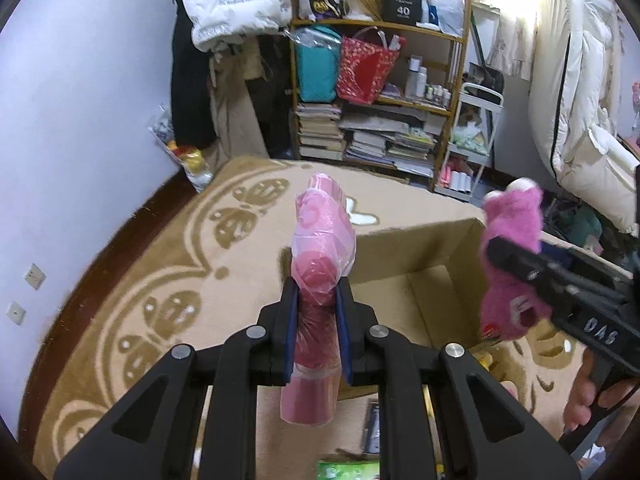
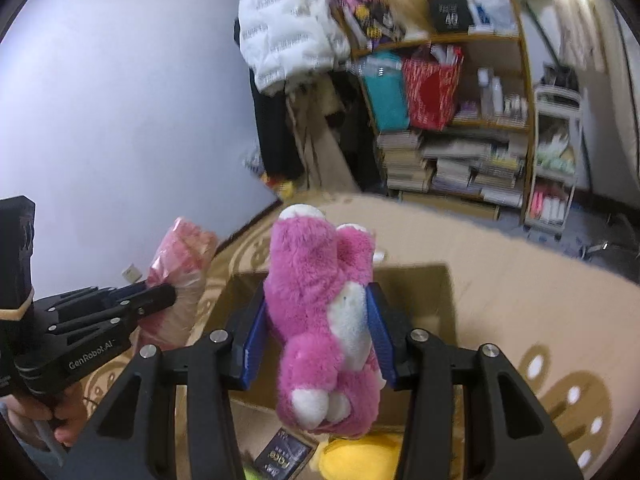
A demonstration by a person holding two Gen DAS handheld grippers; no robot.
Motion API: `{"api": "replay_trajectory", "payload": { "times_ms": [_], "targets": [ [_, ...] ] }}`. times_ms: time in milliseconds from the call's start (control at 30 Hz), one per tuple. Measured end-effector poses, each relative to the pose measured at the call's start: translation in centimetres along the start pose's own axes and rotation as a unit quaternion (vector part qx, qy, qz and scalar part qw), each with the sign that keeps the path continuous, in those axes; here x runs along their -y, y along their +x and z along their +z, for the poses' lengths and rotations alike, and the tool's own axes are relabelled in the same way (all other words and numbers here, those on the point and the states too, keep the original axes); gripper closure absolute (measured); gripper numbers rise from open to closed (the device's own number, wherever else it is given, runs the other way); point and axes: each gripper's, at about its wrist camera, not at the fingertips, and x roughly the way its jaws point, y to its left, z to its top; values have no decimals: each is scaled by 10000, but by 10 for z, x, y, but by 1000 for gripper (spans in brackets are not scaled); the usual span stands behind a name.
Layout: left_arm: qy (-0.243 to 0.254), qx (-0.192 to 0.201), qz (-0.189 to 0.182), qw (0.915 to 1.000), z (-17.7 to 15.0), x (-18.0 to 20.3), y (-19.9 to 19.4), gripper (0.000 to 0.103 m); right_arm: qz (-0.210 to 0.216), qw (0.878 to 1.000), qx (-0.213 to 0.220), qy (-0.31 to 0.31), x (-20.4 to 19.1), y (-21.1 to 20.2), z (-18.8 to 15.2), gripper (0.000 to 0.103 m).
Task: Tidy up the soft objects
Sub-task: 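Lower both items into the box and open both grippers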
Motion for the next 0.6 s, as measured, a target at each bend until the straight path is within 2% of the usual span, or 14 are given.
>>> {"api": "replay_trajectory", "payload": {
  "times_ms": [67,233,367,500,600],
  "targets": [
    [-87,-109,-125,9998,-4,1,10,87,35,9997,-230,33,2,11,-5,53],
    [-213,-519,-192,9982,-13,2,36,86,-21,9994,-327,137,8,20,-14,51],
    [-240,-502,-184,9983,-17,1,35,85,-49,9991,-349,222,12,22,-18,51],
    [-255,-492,-118,9984,-15,-2,30,77,-41,9990,-348,274,12,20,-17,37],
    [-315,-581,94,9978,-14,-5,27,65,-148,9994,-246,213,10,12,-16,23]
  ]
}}
